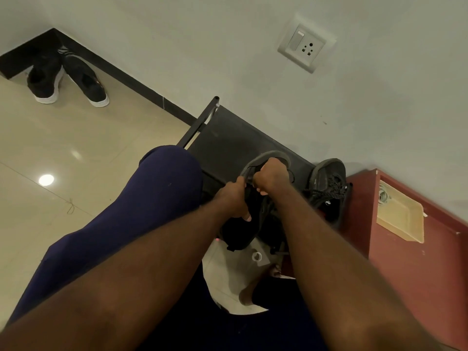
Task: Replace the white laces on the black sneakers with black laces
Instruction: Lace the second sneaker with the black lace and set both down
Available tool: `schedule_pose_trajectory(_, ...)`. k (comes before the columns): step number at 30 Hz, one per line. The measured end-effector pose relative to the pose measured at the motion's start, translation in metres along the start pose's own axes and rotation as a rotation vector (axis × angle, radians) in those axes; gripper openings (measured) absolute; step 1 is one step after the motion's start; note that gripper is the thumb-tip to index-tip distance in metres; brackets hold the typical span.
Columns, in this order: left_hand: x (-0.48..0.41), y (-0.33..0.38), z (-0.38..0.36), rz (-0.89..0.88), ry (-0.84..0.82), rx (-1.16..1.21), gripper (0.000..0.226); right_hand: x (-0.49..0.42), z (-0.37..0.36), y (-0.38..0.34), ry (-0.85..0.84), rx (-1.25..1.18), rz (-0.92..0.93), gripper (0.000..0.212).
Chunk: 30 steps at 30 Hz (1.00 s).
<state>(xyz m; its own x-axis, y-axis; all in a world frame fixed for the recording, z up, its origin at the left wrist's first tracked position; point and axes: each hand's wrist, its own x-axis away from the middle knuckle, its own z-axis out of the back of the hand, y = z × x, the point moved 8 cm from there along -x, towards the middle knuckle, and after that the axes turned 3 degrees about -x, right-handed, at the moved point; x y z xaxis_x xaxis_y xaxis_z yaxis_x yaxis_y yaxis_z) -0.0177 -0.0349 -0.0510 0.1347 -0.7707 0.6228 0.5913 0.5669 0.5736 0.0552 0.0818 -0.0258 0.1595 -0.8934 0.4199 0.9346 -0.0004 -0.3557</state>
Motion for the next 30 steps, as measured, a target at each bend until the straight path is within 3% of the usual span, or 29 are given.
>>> schedule_pose_trajectory(7,-0.002,0.000,0.002,-0.016,0.050,0.026,0.090,0.012,0.011,0.024,0.121,-0.249,-0.060,0.027)
schedule_pose_trajectory(13,-0.001,0.002,0.002,-0.005,0.054,-0.005,0.091,0.021,0.006,0.030,0.189,-0.291,-0.083,0.032)
schedule_pose_trajectory(25,0.000,0.002,0.001,-0.034,0.097,-0.012,0.087,0.008,-0.006,0.027,-0.091,-0.108,-0.157,0.022)
schedule_pose_trajectory(30,0.002,0.002,0.003,-0.045,0.096,-0.008,0.087,0.012,-0.011,0.037,-0.097,-0.331,-0.236,0.015)
